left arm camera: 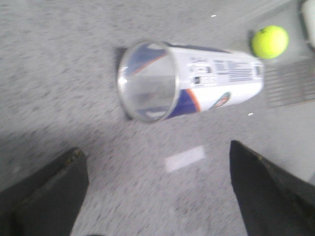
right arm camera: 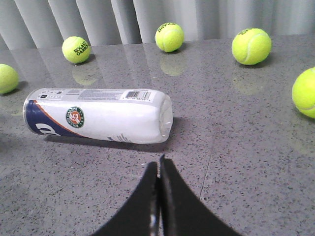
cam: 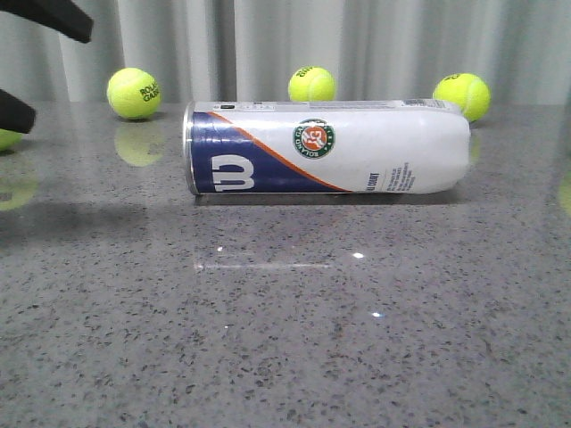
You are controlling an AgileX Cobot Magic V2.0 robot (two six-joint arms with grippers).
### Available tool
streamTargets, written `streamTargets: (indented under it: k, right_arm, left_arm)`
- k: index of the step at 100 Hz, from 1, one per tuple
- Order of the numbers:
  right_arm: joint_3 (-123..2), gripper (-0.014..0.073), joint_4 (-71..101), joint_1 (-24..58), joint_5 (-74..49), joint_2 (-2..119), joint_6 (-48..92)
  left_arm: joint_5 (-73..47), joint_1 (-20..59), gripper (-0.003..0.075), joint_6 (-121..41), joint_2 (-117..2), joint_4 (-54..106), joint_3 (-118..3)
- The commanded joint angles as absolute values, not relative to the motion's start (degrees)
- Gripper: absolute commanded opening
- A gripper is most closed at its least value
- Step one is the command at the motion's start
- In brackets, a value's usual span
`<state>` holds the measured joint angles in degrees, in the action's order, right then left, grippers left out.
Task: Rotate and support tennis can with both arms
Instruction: 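Move the left gripper to the can's navy end and grasp it, then lift the navy end with the left gripper, tilting the can upward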
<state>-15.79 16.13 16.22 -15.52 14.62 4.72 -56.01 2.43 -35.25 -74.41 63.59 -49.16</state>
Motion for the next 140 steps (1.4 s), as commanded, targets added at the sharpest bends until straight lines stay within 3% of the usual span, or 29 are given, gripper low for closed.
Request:
streamTargets:
  k: [1,37,67,93,112,140]
  right_arm:
    - [-17.3,-0.0055,16.7,15.8,-11.8,15.1,5.3]
    - [-17.3,-0.0055,16.7,15.8,-11.8,15.1,5.3]
    - [-17.3,-0.0055,16.7,15.8,-11.8,15.1,5.3]
    - [-17.3,-0.0055,16.7,15.8,-11.8,15.1,5.3]
    - [-17.3,-0.0055,16.7,15.8,-11.8,15.1,5.3]
    - [-17.3,-0.0055,16.7,15.8,-11.8,15.1,5.3]
  left_arm:
    - [-57.6,4.1,0.0564,-38.4,-77.2,71.9,-52.3]
    - [-57.8,12.2,0.0564,-42.5,-90.0,79.5,-60.1]
    - [-60.9,14.4,0.0560,-43.1,-96.4,83.4,-64.4]
    - [-65.6,14.4,0.0394,-43.2,-97.8,85.5,-64.4]
    - [-68.6,14.4,0.0183,-46.2,-97.8,88.8,-64.4]
    - [-70.4,14.4,-0.0020,-47.6,-97.8,89.9,-64.4]
